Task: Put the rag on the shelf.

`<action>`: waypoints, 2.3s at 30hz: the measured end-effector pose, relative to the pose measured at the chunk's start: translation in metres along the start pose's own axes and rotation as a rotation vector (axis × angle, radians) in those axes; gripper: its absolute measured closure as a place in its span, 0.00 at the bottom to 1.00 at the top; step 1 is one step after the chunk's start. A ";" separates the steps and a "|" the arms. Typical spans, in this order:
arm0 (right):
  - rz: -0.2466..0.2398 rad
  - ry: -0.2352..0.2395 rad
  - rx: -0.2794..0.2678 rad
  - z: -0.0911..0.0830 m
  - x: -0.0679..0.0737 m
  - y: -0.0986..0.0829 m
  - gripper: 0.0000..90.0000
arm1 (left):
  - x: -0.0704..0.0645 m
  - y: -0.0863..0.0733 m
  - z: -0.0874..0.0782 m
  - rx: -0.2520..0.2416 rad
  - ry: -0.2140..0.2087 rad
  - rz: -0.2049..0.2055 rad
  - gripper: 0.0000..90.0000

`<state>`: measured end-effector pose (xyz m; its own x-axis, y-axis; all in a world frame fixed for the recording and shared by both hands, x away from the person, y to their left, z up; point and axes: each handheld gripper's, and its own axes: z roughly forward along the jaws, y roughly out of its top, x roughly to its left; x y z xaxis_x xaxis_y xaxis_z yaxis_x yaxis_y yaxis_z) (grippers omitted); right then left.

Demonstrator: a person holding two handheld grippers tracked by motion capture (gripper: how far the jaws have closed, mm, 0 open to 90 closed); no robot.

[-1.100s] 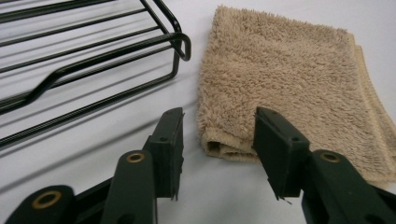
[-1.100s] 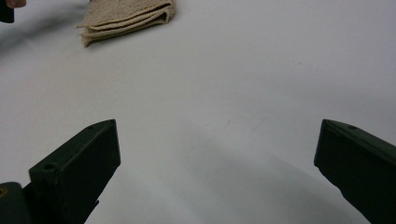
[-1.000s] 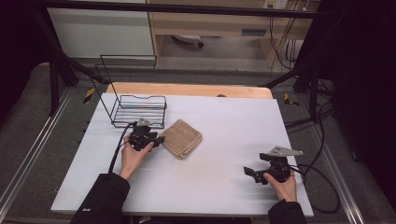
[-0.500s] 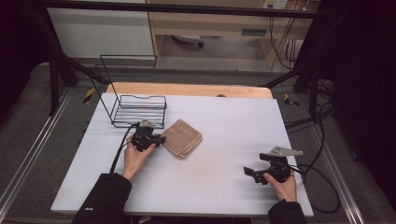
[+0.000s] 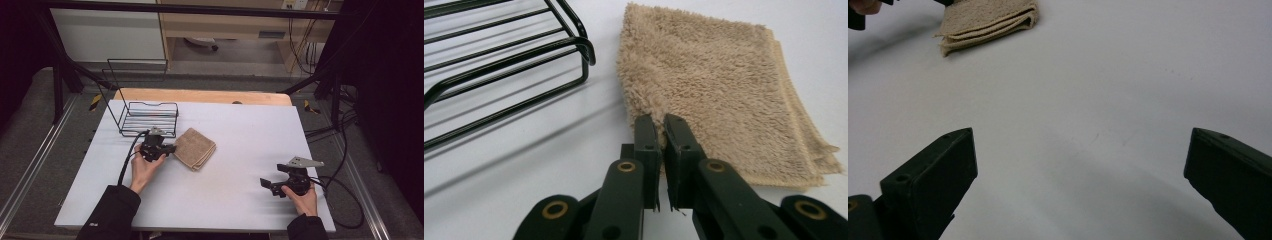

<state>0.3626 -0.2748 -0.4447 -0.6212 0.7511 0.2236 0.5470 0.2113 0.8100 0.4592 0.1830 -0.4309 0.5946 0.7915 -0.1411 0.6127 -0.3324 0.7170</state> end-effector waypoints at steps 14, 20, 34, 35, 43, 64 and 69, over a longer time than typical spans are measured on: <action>-0.087 0.005 0.010 0.029 0.045 0.023 0.02 | -0.011 -0.012 -0.022 0.023 0.008 -0.018 0.95; -0.125 0.002 0.022 0.046 0.068 0.034 0.03 | -0.013 -0.023 -0.032 0.022 0.006 -0.040 0.95; -0.137 0.056 0.057 0.100 0.119 0.057 0.15 | -0.025 -0.043 -0.047 0.022 0.034 -0.042 0.95; -0.128 0.056 0.056 0.105 0.122 0.059 0.16 | -0.026 -0.044 -0.047 0.021 0.039 -0.043 0.94; -0.081 0.009 0.115 0.150 0.138 0.068 0.23 | -0.025 -0.053 -0.041 0.022 0.044 -0.037 0.94; 0.002 -0.016 0.136 0.177 0.156 0.061 0.65 | -0.022 -0.058 -0.038 0.016 0.035 -0.051 0.93; 0.040 -0.005 0.139 0.178 0.157 0.061 0.78 | -0.022 -0.058 -0.038 0.020 0.035 -0.054 0.93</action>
<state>0.3981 -0.0328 -0.4564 -0.5948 0.7635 0.2517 0.6443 0.2655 0.7172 0.3905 0.2045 -0.4433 0.5419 0.8259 -0.1556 0.6541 -0.2982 0.6952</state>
